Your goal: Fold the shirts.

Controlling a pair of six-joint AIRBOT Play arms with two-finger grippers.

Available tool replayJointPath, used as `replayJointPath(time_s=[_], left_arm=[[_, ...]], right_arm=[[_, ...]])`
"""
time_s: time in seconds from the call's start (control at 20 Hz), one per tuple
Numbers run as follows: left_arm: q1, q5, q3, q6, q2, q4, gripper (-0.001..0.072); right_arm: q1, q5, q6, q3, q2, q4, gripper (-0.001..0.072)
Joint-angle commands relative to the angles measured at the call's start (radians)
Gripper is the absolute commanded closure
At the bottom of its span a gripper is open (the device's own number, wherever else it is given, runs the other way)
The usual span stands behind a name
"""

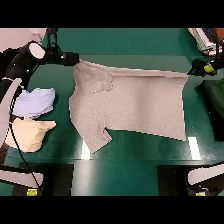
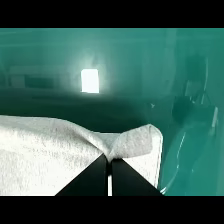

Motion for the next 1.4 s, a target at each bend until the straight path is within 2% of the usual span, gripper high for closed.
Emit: replayJointPath(time_s=[0.0,0.1,0.2,0.45,0.55,0.6,0.65,0.7,0.75,0.9,1.0,1.2,1.35], left_arm=[[0.040,-0.227,-0.004,0.062,-0.010,0.021,0.0686],[0.066,-0.323,-0.027,0.061,-0.010,0.025,0.0686],[0.063,-0.346,-0.072,0.066,-0.010,0.022,0.0686],[0.032,-0.273,-0.222,0.075,-0.010,-0.003,0.0685],[0.035,-0.266,-0.232,0.017,-0.010,0.010,0.0684],[0.035,-0.269,-0.232,-0.010,-0.006,0.017,0.0682],[0.035,-0.287,-0.230,-0.013,-0.002,0.021,0.0628],[0.035,-0.315,-0.230,-0.013,0.005,0.025,0.0359],[0.037,-0.357,-0.231,-0.013,0.018,0.031,0.0197],[0.057,-0.505,-0.234,-0.010,0.076,0.045,0.0208],[0.057,-0.538,-0.297,-0.018,0.156,0.055,0.0208],[0.057,-0.473,-0.602,-0.093,0.375,0.034,0.0209],[0.057,-0.418,-0.875,-0.093,0.531,-0.093,0.0208]], right_arm=[[0.016,-0.023,-0.002,-0.070,0.041,-0.100,0.0700],[0.022,-0.055,-0.012,-0.193,0.103,-0.138,0.0700],[0.031,-0.097,-0.013,-0.310,0.153,-0.137,0.0700],[0.073,-0.159,-0.013,-0.488,0.212,-0.129,0.0699],[0.082,-0.156,-0.012,-0.506,0.212,-0.129,0.0698],[0.087,-0.153,-0.011,-0.505,0.212,-0.129,0.0654],[0.093,-0.138,-0.011,-0.499,0.212,-0.130,0.0455],[0.091,-0.110,-0.011,-0.485,0.212,-0.130,0.0358],[0.085,-0.075,-0.011,-0.470,0.219,-0.131,0.0358],[0.043,-0.035,-0.011,-0.481,0.291,-0.130,0.0358],[0.013,-0.014,-0.011,-0.543,0.375,-0.129,0.0359],[-0.026,-0.035,-0.012,-0.707,0.538,-0.129,0.0358],[-0.024,-0.084,-0.012,-0.799,0.623,-0.127,0.0359]])
